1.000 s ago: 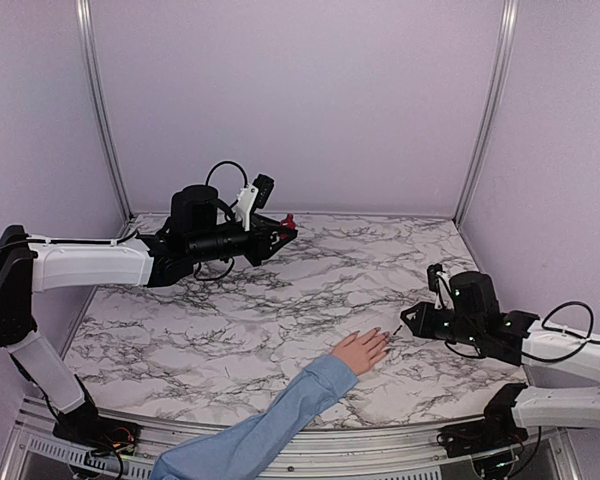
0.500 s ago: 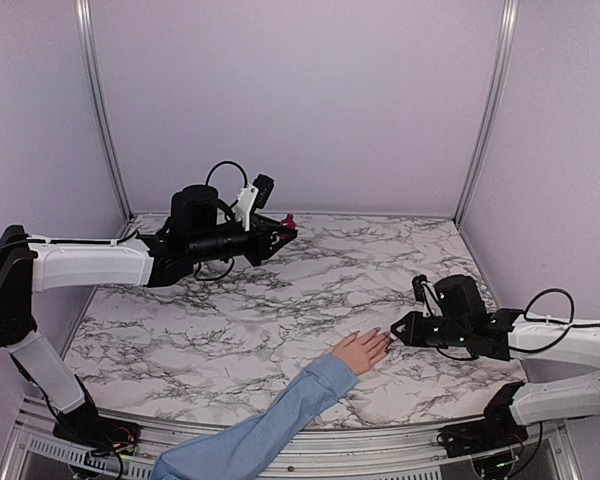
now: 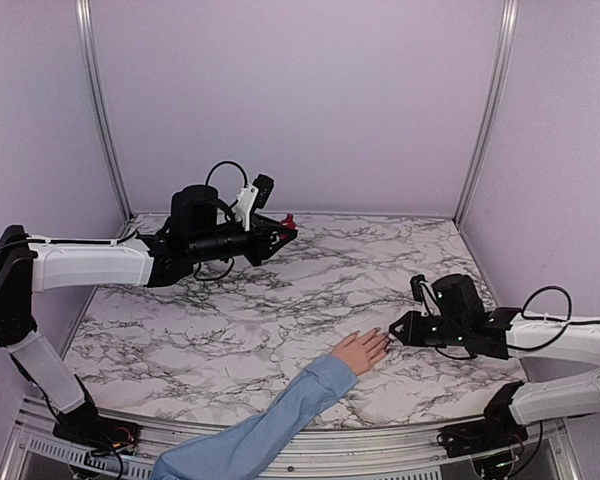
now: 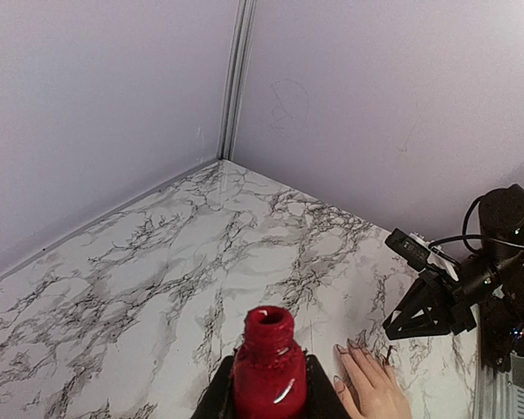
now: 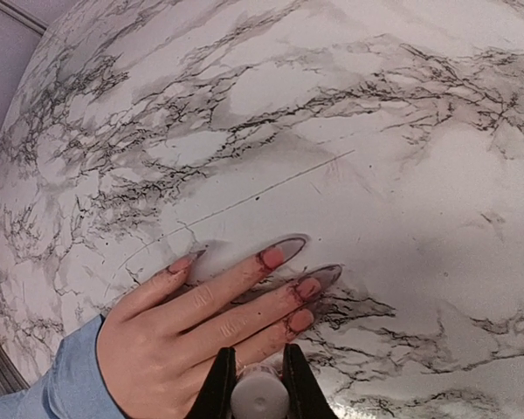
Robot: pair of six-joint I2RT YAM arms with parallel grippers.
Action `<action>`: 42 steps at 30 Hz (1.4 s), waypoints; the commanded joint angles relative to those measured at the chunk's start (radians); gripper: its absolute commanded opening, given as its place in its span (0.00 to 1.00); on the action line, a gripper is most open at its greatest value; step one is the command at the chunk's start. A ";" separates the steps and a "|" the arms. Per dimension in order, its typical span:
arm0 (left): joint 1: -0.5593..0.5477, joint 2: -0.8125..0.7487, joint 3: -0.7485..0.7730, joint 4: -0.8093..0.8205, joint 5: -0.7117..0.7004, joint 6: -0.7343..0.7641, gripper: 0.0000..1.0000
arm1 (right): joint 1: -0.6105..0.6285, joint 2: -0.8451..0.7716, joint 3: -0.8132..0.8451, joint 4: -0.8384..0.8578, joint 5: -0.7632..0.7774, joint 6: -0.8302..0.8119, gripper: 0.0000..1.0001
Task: Paint the nails
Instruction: Paint the hand on the nail.
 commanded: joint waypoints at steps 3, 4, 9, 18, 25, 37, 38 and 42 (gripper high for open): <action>0.006 -0.017 0.001 0.011 0.000 0.001 0.00 | 0.011 0.002 0.047 -0.022 0.031 0.002 0.00; 0.006 -0.017 0.001 0.011 0.001 0.002 0.00 | 0.011 0.001 0.048 -0.026 0.035 0.005 0.00; 0.006 -0.017 0.000 0.010 0.001 0.002 0.00 | 0.011 0.009 0.046 -0.025 0.036 0.009 0.00; 0.007 -0.019 0.000 0.011 0.000 0.005 0.00 | 0.011 0.032 0.052 -0.027 0.035 0.009 0.00; 0.006 -0.020 0.000 0.010 -0.002 0.006 0.00 | 0.011 0.032 0.058 -0.051 0.046 0.015 0.00; 0.006 -0.015 0.004 0.011 -0.002 0.002 0.00 | 0.010 0.021 0.056 -0.080 0.092 0.022 0.00; 0.006 -0.015 0.004 0.011 -0.002 0.001 0.00 | 0.011 0.020 0.056 -0.081 0.093 0.022 0.00; 0.007 -0.016 0.006 0.011 -0.002 0.001 0.00 | 0.011 0.021 0.058 -0.083 0.095 0.023 0.00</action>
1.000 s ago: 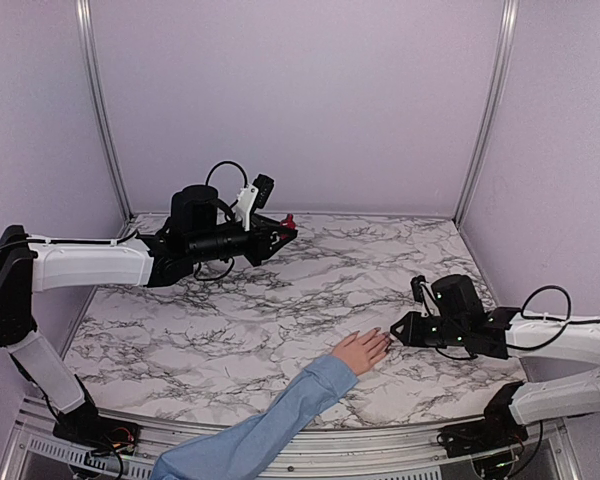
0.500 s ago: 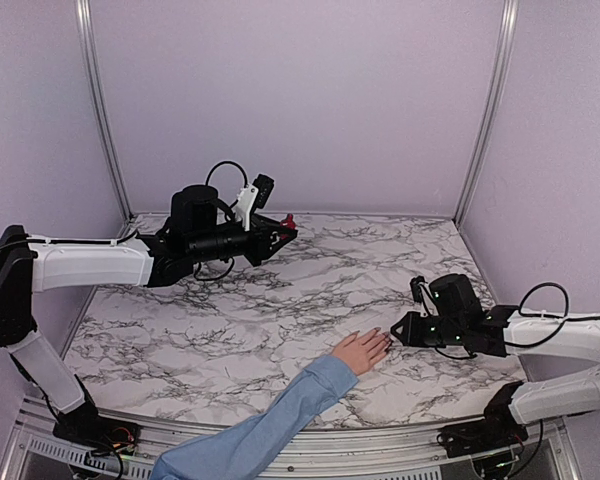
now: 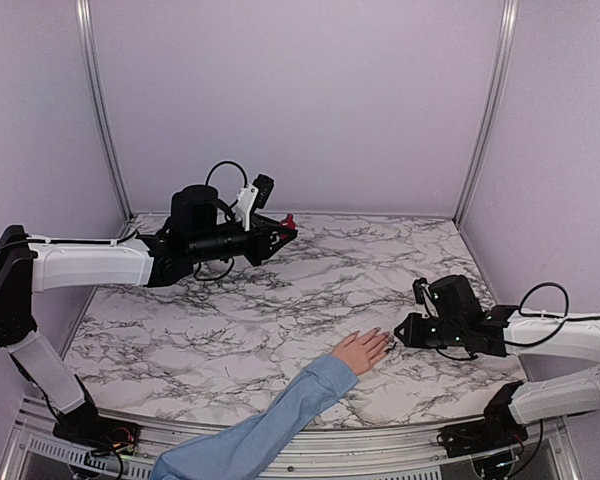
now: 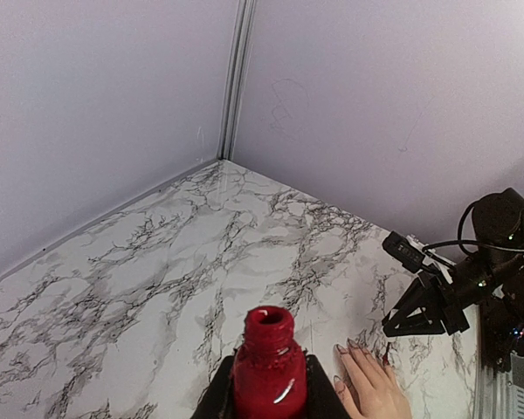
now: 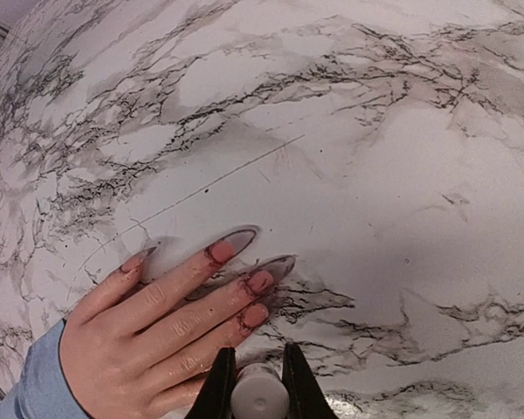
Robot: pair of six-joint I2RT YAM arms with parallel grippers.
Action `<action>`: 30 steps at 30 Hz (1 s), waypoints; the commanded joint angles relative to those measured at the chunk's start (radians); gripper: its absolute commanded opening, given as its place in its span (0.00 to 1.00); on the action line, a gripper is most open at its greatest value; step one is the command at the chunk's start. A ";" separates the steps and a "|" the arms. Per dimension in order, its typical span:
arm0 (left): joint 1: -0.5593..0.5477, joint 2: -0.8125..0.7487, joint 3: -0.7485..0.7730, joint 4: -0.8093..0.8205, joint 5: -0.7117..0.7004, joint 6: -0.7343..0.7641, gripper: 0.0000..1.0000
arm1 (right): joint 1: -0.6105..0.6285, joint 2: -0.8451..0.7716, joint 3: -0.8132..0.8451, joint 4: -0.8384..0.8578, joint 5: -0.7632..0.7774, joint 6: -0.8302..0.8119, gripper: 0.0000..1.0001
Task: Paint the nails
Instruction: Paint the hand on the nail.
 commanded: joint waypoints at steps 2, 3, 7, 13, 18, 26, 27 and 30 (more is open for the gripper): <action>0.006 -0.018 0.006 0.011 -0.002 -0.001 0.00 | 0.011 -0.010 0.041 -0.022 0.029 0.016 0.00; 0.007 -0.019 0.006 0.011 -0.002 -0.001 0.00 | 0.011 -0.012 0.040 -0.023 0.033 0.018 0.00; 0.006 -0.019 0.006 0.011 -0.002 -0.001 0.00 | 0.011 -0.016 0.037 -0.018 0.041 0.020 0.00; 0.006 -0.018 0.006 0.009 -0.001 -0.001 0.00 | 0.011 -0.032 0.035 -0.019 0.057 0.023 0.00; 0.006 -0.016 0.008 0.009 0.001 0.002 0.00 | 0.010 -0.059 0.030 -0.016 0.069 0.024 0.00; 0.006 -0.023 0.001 0.009 -0.001 0.003 0.00 | 0.011 -0.146 -0.007 0.025 0.038 0.017 0.00; 0.006 -0.024 -0.001 0.007 -0.001 0.003 0.00 | 0.011 -0.151 -0.011 0.034 0.029 0.014 0.00; 0.006 -0.027 -0.006 0.008 0.001 0.001 0.00 | 0.014 -0.144 -0.012 0.041 0.005 0.007 0.00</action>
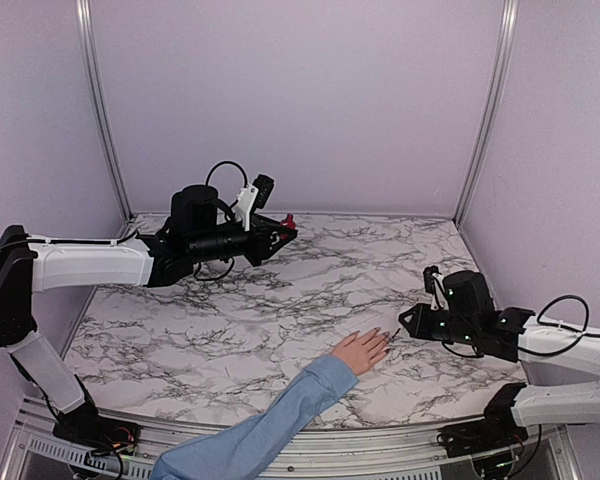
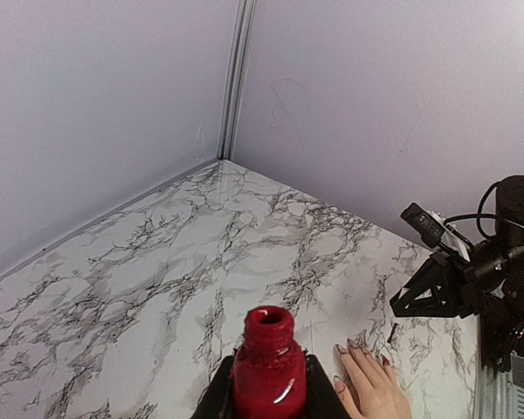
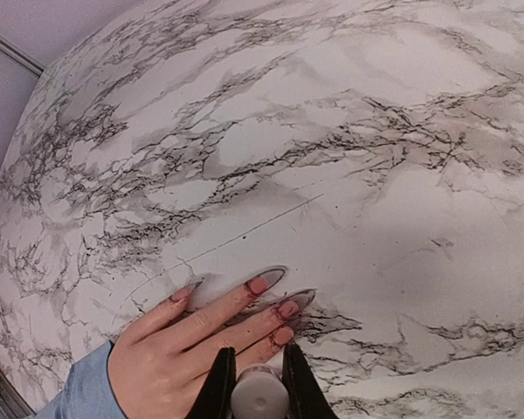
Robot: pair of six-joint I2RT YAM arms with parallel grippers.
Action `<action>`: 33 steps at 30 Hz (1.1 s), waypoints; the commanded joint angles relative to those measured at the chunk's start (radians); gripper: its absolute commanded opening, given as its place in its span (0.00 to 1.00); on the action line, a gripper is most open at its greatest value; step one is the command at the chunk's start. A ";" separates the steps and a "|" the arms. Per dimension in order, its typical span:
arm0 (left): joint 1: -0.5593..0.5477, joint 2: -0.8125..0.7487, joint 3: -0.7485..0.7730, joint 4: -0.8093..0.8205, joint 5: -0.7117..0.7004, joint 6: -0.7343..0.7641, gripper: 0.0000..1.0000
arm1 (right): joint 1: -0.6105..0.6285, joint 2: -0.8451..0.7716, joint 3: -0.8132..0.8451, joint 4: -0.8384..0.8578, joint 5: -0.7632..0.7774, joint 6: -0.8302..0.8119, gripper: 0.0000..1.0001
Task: Paint the nails
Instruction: Paint the hand on the nail.
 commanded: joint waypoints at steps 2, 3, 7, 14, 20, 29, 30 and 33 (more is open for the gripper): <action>0.007 -0.029 -0.009 0.008 0.000 0.000 0.00 | 0.024 0.010 0.003 0.030 -0.033 -0.006 0.00; 0.006 -0.029 -0.010 0.008 0.000 -0.001 0.00 | 0.031 0.017 0.006 0.027 -0.031 -0.007 0.00; 0.006 -0.031 -0.012 0.009 0.001 -0.001 0.00 | 0.049 0.045 0.018 0.009 -0.023 -0.004 0.00; 0.006 -0.040 -0.023 0.010 0.002 0.003 0.00 | 0.056 0.075 0.020 0.005 -0.019 0.013 0.00; 0.006 -0.045 -0.028 0.008 0.002 0.006 0.00 | 0.060 0.103 0.025 0.008 -0.011 0.021 0.00; 0.006 -0.050 -0.032 0.008 0.003 0.014 0.00 | 0.063 0.113 0.032 0.003 0.015 0.028 0.00; 0.006 -0.049 -0.032 0.009 0.002 0.014 0.00 | 0.062 0.114 0.032 0.004 0.017 0.029 0.00; 0.006 -0.047 -0.030 0.008 0.003 0.014 0.00 | 0.063 0.119 0.035 0.001 0.021 0.031 0.00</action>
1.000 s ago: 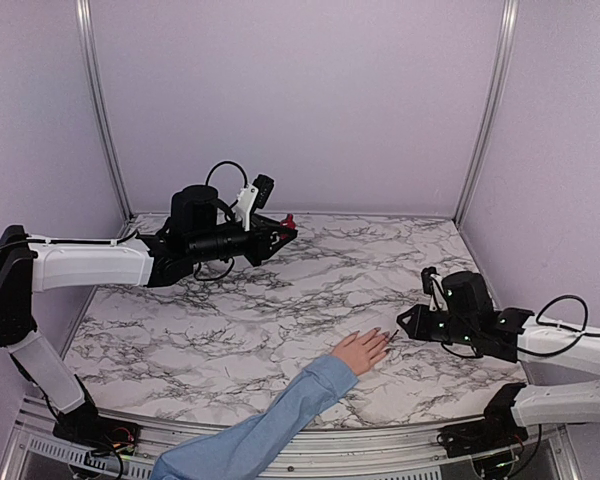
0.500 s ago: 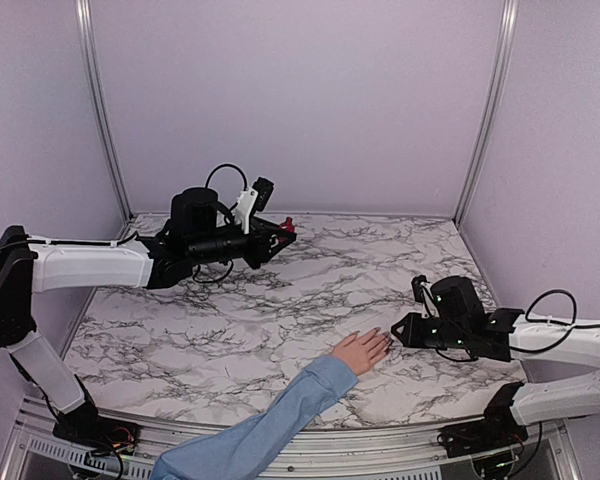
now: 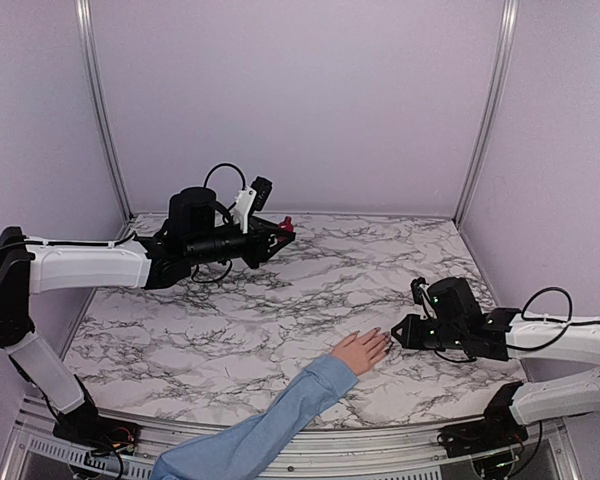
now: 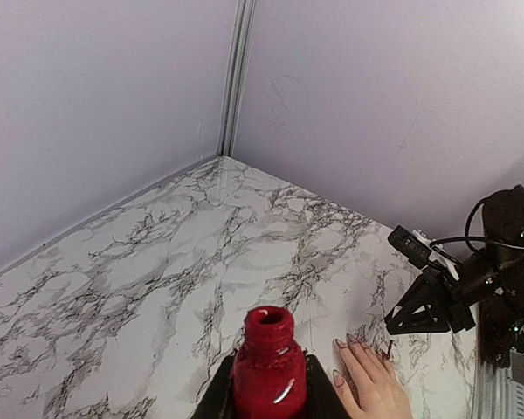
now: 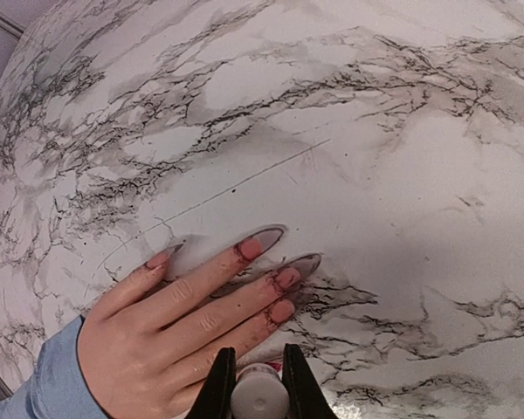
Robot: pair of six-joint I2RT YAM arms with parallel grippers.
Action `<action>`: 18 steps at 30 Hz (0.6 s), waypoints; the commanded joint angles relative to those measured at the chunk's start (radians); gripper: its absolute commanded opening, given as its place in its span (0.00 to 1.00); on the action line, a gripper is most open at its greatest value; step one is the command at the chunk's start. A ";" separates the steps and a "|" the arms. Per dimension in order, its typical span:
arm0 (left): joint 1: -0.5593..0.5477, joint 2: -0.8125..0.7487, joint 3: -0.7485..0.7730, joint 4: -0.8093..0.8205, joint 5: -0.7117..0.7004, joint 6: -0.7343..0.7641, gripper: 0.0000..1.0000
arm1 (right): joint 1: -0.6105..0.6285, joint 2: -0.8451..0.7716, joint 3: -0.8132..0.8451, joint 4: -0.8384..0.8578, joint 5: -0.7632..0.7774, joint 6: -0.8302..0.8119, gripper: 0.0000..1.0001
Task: Paint the nails
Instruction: Paint the hand on the nail.
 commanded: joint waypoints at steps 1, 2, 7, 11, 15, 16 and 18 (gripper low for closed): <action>0.006 -0.029 -0.006 0.010 0.003 0.013 0.00 | 0.012 0.007 0.035 -0.002 0.028 0.016 0.00; 0.006 -0.027 -0.004 0.010 0.004 0.013 0.00 | 0.012 0.007 0.034 -0.002 0.029 0.017 0.00; 0.007 -0.021 0.000 0.009 0.007 0.013 0.00 | 0.011 0.008 0.032 0.002 0.031 0.018 0.00; 0.007 -0.018 0.005 0.009 0.008 0.013 0.00 | 0.012 0.016 0.033 0.004 0.031 0.016 0.00; 0.006 -0.017 0.007 0.009 0.008 0.013 0.00 | 0.011 0.019 0.035 0.008 0.032 0.014 0.00; 0.007 -0.017 0.005 0.010 0.008 0.012 0.00 | 0.011 0.019 0.035 0.007 0.033 0.014 0.00; 0.006 -0.017 0.005 0.009 0.010 0.011 0.00 | 0.011 0.018 0.035 0.009 0.036 0.014 0.00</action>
